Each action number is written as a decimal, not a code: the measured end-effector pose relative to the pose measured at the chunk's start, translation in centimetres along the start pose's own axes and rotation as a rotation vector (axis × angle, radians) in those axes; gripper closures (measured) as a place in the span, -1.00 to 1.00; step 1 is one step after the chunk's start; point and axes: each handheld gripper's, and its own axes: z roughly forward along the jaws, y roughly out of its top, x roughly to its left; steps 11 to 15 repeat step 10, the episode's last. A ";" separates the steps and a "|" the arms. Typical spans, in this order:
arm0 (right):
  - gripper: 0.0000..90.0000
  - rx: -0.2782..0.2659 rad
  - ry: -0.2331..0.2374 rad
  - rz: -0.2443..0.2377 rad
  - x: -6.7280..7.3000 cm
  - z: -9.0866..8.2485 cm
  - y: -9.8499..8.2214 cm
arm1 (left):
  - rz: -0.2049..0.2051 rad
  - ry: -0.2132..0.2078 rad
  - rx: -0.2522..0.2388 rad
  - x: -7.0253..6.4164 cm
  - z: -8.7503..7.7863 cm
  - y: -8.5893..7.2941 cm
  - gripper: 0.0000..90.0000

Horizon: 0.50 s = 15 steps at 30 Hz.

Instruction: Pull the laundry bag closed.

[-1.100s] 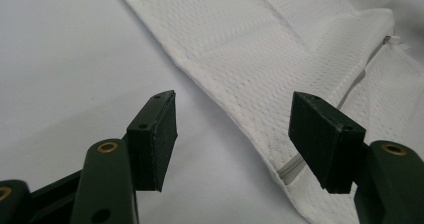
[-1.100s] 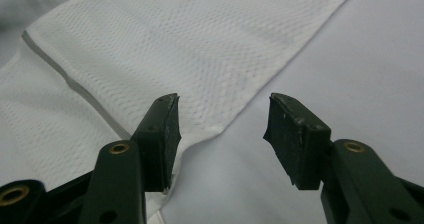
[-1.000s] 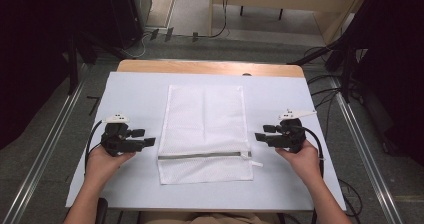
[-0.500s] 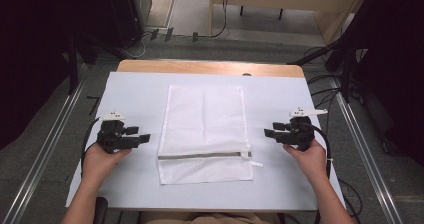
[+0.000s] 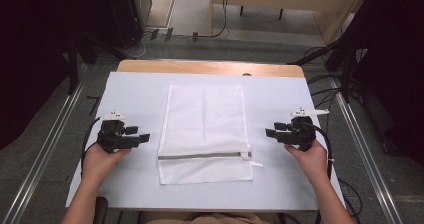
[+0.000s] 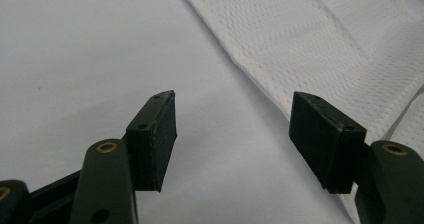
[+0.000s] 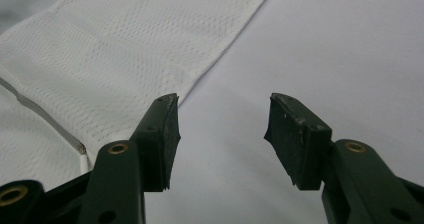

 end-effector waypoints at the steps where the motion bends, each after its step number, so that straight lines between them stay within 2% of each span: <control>1: 0.06 0.000 0.001 0.001 0.0 0.0 0.0 | 0.000 0.002 0.001 0.0 0.0 0.0 -0.20; 15: 0.05 0.012 -0.002 -0.003 0.1 0.2 0.0 | -0.001 0.000 0.007 0.0 0.1 0.0 -0.21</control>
